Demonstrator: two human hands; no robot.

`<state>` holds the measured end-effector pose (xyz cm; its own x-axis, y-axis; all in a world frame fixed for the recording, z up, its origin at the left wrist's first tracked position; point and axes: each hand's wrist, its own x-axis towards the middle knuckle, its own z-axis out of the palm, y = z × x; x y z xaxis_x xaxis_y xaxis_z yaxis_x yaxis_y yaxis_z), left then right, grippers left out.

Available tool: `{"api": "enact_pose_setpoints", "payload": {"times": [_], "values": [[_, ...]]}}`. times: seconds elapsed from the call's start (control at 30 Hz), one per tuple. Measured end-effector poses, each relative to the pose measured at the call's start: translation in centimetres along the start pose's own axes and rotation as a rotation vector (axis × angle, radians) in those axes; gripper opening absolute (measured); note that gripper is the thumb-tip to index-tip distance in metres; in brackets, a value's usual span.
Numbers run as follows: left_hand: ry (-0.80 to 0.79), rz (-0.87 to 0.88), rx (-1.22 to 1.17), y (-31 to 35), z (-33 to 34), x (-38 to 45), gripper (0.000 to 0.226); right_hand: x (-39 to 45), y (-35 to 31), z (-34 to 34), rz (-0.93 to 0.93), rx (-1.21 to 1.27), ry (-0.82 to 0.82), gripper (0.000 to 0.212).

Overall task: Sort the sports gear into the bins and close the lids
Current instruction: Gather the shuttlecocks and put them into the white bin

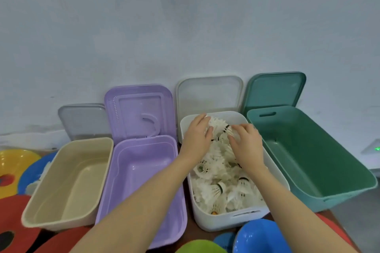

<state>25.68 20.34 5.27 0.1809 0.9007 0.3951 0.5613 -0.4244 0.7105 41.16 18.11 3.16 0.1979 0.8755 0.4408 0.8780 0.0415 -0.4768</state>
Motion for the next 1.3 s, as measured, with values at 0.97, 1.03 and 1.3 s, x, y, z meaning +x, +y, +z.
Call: {"api": "enact_pose_setpoints", "payload": {"times": [0.97, 1.03, 1.3], "values": [[-0.084, 0.060, 0.631, -3.7, -8.4, -2.8, 0.050, -1.9, -6.4, 1.1, -0.135, -0.083, -0.226, 0.042], [-0.103, 0.021, 0.643, -4.5, -11.4, -4.0, 0.052, -2.6, -9.1, 1.8, -0.169, -0.032, -0.222, 0.040], [-0.070, -0.089, 0.695, -10.4, -23.6, -10.7, 0.045, -6.6, -21.4, 5.7, -0.335, 0.134, -0.290, 0.040]]}}
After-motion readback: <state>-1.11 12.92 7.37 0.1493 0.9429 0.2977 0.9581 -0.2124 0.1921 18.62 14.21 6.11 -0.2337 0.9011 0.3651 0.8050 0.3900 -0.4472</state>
